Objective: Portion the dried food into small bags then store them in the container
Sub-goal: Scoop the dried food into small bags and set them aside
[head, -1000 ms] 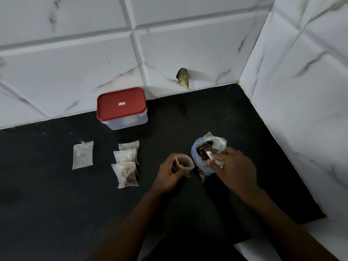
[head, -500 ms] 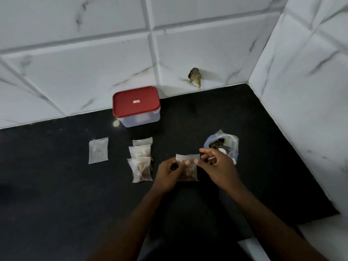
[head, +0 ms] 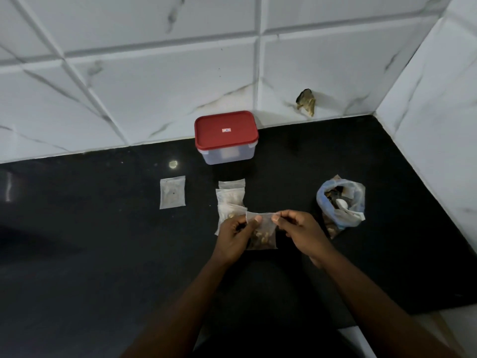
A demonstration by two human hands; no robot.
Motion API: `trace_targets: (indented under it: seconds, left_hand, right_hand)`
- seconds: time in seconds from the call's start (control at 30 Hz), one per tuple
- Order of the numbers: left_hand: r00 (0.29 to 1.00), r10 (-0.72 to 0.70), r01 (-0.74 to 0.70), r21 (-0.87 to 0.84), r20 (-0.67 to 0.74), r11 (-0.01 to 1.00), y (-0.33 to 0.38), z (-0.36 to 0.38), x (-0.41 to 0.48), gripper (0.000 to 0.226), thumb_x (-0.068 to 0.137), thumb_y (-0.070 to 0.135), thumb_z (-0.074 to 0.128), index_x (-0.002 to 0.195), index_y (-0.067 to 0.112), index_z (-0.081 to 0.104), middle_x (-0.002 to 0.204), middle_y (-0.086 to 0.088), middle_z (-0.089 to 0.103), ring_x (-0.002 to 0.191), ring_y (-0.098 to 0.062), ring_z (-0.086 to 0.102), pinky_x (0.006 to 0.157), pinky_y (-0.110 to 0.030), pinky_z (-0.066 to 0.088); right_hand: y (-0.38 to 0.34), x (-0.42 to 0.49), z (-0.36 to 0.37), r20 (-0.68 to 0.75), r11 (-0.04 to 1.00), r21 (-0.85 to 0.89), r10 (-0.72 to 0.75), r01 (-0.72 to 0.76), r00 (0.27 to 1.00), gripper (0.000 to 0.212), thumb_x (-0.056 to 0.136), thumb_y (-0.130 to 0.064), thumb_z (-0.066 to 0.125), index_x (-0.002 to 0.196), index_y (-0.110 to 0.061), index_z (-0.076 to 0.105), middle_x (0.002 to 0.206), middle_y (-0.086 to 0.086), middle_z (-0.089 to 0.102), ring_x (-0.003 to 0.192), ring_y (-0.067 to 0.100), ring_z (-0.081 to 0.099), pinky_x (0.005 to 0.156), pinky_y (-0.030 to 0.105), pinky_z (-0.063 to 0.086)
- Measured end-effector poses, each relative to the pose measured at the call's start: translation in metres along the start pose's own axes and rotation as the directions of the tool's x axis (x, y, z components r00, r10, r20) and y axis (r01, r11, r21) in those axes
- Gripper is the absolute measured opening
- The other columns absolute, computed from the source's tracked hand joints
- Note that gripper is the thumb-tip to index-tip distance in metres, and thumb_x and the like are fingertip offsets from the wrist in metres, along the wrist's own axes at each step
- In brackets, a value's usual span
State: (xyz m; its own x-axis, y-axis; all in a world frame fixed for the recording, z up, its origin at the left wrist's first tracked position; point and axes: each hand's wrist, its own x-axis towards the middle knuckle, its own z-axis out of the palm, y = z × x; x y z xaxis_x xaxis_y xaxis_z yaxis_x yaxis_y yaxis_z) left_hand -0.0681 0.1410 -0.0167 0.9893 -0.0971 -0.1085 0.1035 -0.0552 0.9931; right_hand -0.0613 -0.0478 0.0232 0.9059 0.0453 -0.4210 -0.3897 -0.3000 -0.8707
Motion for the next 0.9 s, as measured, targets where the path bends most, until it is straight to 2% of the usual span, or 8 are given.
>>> trace_targets:
  seconds: [0.17, 0.27, 0.33, 0.4, 0.53, 0.7, 0.8, 0.9]
  left_hand:
    - [0.999, 0.008, -0.011, -0.054, -0.049, 0.998, -0.002, -0.018, -0.006, 0.041, 0.096, 0.033, 0.065, 0.081, -0.005, 0.072, 0.076, -0.02, 0.072, 0.069, -0.032, 0.068, 0.065, -0.043, 0.055]
    - [0.998, 0.02, -0.025, -0.081, -0.064, 0.996, 0.002, -0.027, -0.01, 0.031, 0.098, 0.02, 0.062, 0.079, -0.002, 0.073, 0.072, -0.012, 0.072, 0.067, -0.02, 0.067, 0.064, -0.031, 0.052]
    - [0.998, 0.025, -0.031, -0.099, -0.061, 0.995, 0.001, -0.036, -0.012, 0.032, 0.1, 0.017, 0.062, 0.081, -0.005, 0.072, 0.075, -0.016, 0.072, 0.069, -0.021, 0.068, 0.065, -0.03, 0.053]
    - [0.999, 0.026, -0.03, -0.101, -0.045, 0.994, 0.003, -0.039, -0.015, 0.031, 0.102, 0.014, 0.061, 0.082, -0.005, 0.072, 0.077, -0.018, 0.072, 0.07, -0.022, 0.069, 0.065, -0.03, 0.054]
    - [0.999, 0.04, -0.041, -0.083, -0.024, 0.996, 0.004, -0.047, -0.022, 0.027, 0.102, 0.014, 0.06, 0.083, 0.002, 0.075, 0.077, -0.007, 0.075, 0.072, -0.016, 0.072, 0.065, -0.024, 0.054]
    - [0.998, 0.052, -0.052, -0.029, 0.016, 0.998, -0.001, -0.059, -0.027, 0.024, 0.102, 0.021, 0.063, 0.091, 0.003, 0.076, 0.087, -0.008, 0.077, 0.081, -0.022, 0.076, 0.069, -0.03, 0.058]
    - [0.999, 0.034, -0.035, 0.009, 0.02, 0.999, -0.002, -0.065, -0.029, 0.023, 0.102, 0.02, 0.062, 0.092, 0.007, 0.077, 0.086, -0.007, 0.078, 0.079, -0.019, 0.076, 0.068, -0.027, 0.057]
    - [1.0, -0.011, 0.011, 0.027, -0.003, 1.0, -0.005, -0.067, -0.028, 0.025, 0.103, 0.019, 0.062, 0.089, 0.005, 0.078, 0.083, -0.008, 0.077, 0.075, -0.021, 0.075, 0.066, -0.031, 0.056]
  right_hand:
    - [-0.004, -0.002, 0.023, 0.047, 1.0, -0.029, 0.009, -0.008, 0.999, 0.015, 0.1, -0.035, 0.061, 0.104, -0.029, 0.073, 0.104, -0.008, 0.074, 0.101, 0.008, 0.069, 0.092, 0.033, 0.054]
    - [-0.012, -0.009, 0.036, 0.054, 0.999, 0.041, 0.009, -0.012, 0.998, 0.014, 0.101, -0.033, 0.061, 0.103, -0.027, 0.073, 0.097, -0.008, 0.074, 0.092, 0.005, 0.069, 0.084, 0.028, 0.054]
    - [-0.017, -0.014, 0.043, 0.046, 0.996, 0.094, 0.003, -0.008, 0.999, 0.012, 0.099, -0.03, 0.063, 0.103, -0.024, 0.073, 0.092, -0.007, 0.074, 0.088, 0.006, 0.069, 0.085, 0.031, 0.056]
    - [-0.02, -0.018, 0.045, 0.05, 0.987, 0.159, 0.017, -0.025, 0.999, 0.013, 0.098, -0.028, 0.065, 0.105, -0.021, 0.073, 0.095, -0.004, 0.076, 0.09, 0.009, 0.072, 0.087, 0.034, 0.058]
    - [-0.023, -0.025, 0.057, 0.057, 0.968, 0.244, 0.043, -0.056, 0.997, 0.015, 0.096, -0.023, 0.068, 0.108, -0.015, 0.073, 0.102, 0.002, 0.078, 0.095, 0.015, 0.075, 0.084, 0.035, 0.061]
    - [-0.019, -0.029, 0.07, 0.05, 0.949, 0.309, 0.054, -0.067, 0.997, 0.016, 0.097, -0.017, 0.066, 0.104, -0.004, 0.072, 0.1, 0.009, 0.077, 0.093, 0.021, 0.076, 0.073, 0.031, 0.061]
    - [-0.017, -0.028, 0.077, 0.036, 0.939, 0.334, 0.077, -0.085, 0.996, 0.013, 0.097, -0.013, 0.065, 0.099, -0.002, 0.071, 0.098, 0.012, 0.076, 0.091, 0.023, 0.076, 0.067, 0.028, 0.059]
    - [-0.014, -0.027, 0.083, 0.025, 0.932, 0.351, 0.084, -0.087, 0.996, 0.012, 0.096, -0.012, 0.066, 0.097, -0.002, 0.071, 0.098, 0.013, 0.076, 0.089, 0.023, 0.076, 0.065, 0.027, 0.059]
